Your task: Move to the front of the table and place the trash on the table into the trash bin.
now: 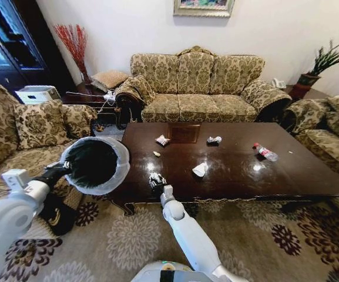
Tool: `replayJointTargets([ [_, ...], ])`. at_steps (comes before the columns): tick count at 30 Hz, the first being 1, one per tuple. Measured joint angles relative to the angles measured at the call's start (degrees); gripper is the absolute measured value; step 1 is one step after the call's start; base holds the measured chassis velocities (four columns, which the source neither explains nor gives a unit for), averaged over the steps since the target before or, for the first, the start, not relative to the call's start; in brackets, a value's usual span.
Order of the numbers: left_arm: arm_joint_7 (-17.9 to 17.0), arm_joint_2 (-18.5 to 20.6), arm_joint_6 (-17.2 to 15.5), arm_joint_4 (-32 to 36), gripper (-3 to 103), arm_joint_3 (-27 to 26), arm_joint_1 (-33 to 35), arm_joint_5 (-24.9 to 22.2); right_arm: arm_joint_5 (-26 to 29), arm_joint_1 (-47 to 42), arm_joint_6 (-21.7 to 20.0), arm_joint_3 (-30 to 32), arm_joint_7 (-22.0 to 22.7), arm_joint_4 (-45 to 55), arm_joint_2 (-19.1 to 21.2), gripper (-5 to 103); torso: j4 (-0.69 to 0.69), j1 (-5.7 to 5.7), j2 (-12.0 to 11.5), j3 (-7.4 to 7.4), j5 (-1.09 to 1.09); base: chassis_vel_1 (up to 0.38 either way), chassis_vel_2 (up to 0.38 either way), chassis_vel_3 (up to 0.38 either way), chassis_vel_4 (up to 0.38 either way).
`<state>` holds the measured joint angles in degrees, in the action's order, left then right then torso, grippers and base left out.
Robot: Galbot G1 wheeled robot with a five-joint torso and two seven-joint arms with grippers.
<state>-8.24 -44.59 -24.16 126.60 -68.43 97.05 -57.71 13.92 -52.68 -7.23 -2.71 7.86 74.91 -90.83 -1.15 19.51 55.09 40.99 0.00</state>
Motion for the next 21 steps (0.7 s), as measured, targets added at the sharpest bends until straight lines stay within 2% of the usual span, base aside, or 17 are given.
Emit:
replayJointTargets([
  [1, 0.0, 0.0, 0.0, 0.0, 0, 0.0, 0.0, 0.0, 0.0, 0.0, 0.0, 0.0, 0.0, 0.0, 0.0, 35, 0.0, 0.0, 0.0, 0.0, 0.0, 0.0, 0.0, 0.0, 0.0],
  [2, -0.09, 0.06, 0.07, 0.0, 0, 0.0, -0.03, -0.02, 0.3, -0.2, -0.5, 0.06, 0.06, 0.51, 0.29, 30, 0.0, 0.0, 0.0, 0.0, 0.0, 0.0, 0.0, 0.0, 0.0],
  [3, -0.18, 0.04, 0.13, 0.0, 0, 0.0, -0.05, -0.05, 0.8, -0.41, -0.98, 0.1, 0.19, 0.93, 0.54, 19, 0.0, 0.0, 0.0, 0.0, 0.0, 0.0, 0.0, 0.0, 0.0],
  [4, -0.18, 0.04, 0.13, 0.0, 0, 0.0, -0.05, -0.05, 0.8, -0.41, -0.98, 0.1, 0.19, 0.93, 0.54, 19, 0.0, 0.0, 0.0, 0.0, 0.0, 0.0, 0.0, 0.0, 0.0],
  [5, -0.23, -0.05, 0.15, 0.05, 0, 0.0, -0.04, -0.07, 1.29, -0.59, -1.37, 0.08, 0.27, 1.19, 0.77, 13, 0.0, 0.0, 0.0, 0.0, 0.0, 0.0, 0.0, 0.0, 0.0],
  [7, -0.27, -0.22, 0.15, 0.14, 0, 0.0, 0.03, -0.08, 1.61, -0.75, -1.57, 0.06, 0.32, 1.31, 1.03, 13, 0.0, 0.0, 0.0, 0.0, 0.0, 0.0, 0.0, 0.0, 0.0],
  [9, -0.3, -0.66, 0.15, 0.46, 0, 0.03, 0.26, -0.09, 1.82, -1.09, -1.66, 0.03, 0.32, 1.53, 1.46, 4, 0.0, 0.0, 0.0, 0.0, 0.0, 0.0, 0.0, 0.0, 0.0],
  [19, -0.63, -0.59, 0.16, 0.97, 0, 0.04, 0.52, -0.3, 2.95, -3.1, -1.52, 1.93, 0.27, 5.6, 3.15, 0, -0.01, 0.0, 0.0, 0.0, 0.0, 0.0, 0.0, 0.0, 0.0],
  [21, -1.53, 0.27, -0.01, 1.16, 0, 0.0, 0.52, -1.13, 2.96, -4.47, 0.84, 3.76, -0.56, 8.85, 4.19, 0, -0.01, 0.0, 0.0, 0.0, 0.0, 0.0, 0.0, 0.0, 0.0],
])
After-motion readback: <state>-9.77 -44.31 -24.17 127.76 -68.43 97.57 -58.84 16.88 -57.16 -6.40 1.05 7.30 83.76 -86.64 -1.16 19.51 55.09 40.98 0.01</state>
